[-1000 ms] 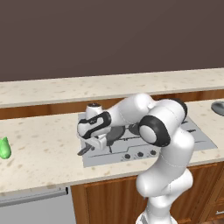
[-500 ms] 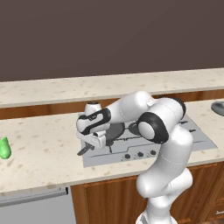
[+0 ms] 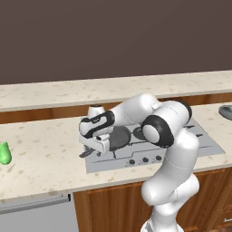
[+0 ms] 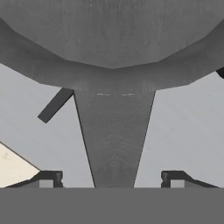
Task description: Place both pans onto different burners. Then place the corn and the fish on different pans.
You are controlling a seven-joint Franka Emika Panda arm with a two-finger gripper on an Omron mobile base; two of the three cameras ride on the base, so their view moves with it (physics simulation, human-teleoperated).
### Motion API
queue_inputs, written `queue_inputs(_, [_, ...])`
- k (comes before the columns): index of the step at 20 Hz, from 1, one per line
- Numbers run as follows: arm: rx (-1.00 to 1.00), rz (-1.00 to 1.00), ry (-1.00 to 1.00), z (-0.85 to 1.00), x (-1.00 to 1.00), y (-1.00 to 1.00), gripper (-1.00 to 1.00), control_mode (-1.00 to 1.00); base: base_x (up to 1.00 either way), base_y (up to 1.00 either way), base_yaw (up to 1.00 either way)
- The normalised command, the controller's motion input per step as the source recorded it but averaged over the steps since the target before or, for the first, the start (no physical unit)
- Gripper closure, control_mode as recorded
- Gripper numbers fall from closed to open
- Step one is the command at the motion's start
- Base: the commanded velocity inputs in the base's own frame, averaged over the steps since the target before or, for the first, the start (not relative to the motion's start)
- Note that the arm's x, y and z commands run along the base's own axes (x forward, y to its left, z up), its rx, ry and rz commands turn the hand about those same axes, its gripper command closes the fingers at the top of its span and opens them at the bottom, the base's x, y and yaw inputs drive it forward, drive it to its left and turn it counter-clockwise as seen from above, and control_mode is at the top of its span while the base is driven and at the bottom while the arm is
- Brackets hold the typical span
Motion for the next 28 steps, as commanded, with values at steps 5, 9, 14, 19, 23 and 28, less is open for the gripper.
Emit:
queue_inputs(5, [0.0,0.0,0.0,0.01,0.0,0.0,-1.0,-1.0,0.0,0.0,0.0])
queue_inputs(9, [0.0,0.0,0.0,0.36,-0.02,0.05,-1.0,-1.0,0.0,0.0,0.0])
queue_inputs(14, [-0.03,0.0,0.0,0.36,-0.15,0.29,-1.0,-1.0,0.0,0.0,0.0])
queue_inputs(19, [-0.02,0.04,0.0,0.25,-0.15,0.45,-1.0,-1.0,0.0,0.0,0.0])
queue_inputs(23, [0.0,0.12,0.02,0.23,0.0,0.54,-1.0,-1.0,0.0,0.0,0.0])
queue_inputs(28, [0.0,0.17,0.05,0.1,0.13,0.61,-1.0,-1.0,0.0,0.0,0.0])
